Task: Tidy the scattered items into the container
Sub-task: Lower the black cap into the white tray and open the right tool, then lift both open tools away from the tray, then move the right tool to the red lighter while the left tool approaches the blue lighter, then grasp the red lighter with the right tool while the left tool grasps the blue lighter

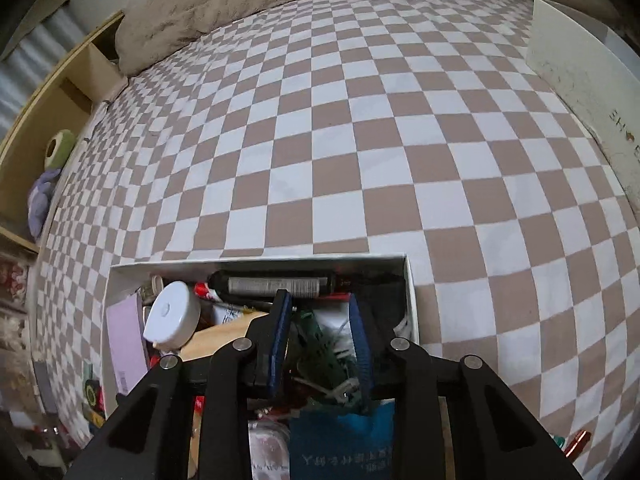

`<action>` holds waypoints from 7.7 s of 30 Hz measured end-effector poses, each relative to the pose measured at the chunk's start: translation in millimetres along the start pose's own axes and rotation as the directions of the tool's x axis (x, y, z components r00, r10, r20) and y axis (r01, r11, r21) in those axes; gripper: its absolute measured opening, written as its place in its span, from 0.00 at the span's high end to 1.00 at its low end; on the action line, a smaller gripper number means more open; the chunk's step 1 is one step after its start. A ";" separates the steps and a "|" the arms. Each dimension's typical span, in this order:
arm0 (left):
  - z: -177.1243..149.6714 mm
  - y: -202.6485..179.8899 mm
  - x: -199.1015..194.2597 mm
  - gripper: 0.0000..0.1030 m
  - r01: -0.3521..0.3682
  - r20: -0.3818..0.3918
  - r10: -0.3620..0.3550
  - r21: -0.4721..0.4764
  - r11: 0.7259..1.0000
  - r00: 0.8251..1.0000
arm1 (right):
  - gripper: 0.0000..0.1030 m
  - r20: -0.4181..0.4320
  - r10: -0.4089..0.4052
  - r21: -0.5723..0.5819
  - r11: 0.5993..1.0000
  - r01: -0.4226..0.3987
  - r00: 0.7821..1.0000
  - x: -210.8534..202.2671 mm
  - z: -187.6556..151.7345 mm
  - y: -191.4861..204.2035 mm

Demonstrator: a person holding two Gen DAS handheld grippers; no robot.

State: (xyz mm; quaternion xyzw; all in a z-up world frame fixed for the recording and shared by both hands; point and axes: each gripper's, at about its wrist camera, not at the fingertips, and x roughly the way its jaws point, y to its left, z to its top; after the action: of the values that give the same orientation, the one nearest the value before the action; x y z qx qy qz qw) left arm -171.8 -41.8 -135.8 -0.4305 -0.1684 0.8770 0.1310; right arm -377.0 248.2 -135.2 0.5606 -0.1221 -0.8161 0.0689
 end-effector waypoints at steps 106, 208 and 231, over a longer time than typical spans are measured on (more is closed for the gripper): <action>-20.0 133.7 -76.2 0.00 -0.454 -0.077 0.454 0.011 0.891 0.888 | 0.00 0.253 -0.362 -0.082 0.916 0.392 0.897 -120.4 -215.5 -169.4; -4.3 107.0 -0.2 0.19 -0.400 -0.236 0.386 -0.013 0.916 0.892 | 0.21 0.358 -0.092 -0.614 0.726 0.309 0.929 -59.6 -192.0 -141.6; 10.9 49.2 -40.6 0.19 -0.281 -0.061 0.285 0.070 0.957 0.956 | 0.21 0.454 0.007 -0.314 0.937 0.153 0.891 -167.6 -183.9 -125.8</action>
State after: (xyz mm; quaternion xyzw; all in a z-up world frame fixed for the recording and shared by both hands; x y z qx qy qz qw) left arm -160.5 -103.8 -120.8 -0.4768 -0.0737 0.8756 0.0228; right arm -141.8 388.5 -82.3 0.3410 0.0299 -0.9338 0.1038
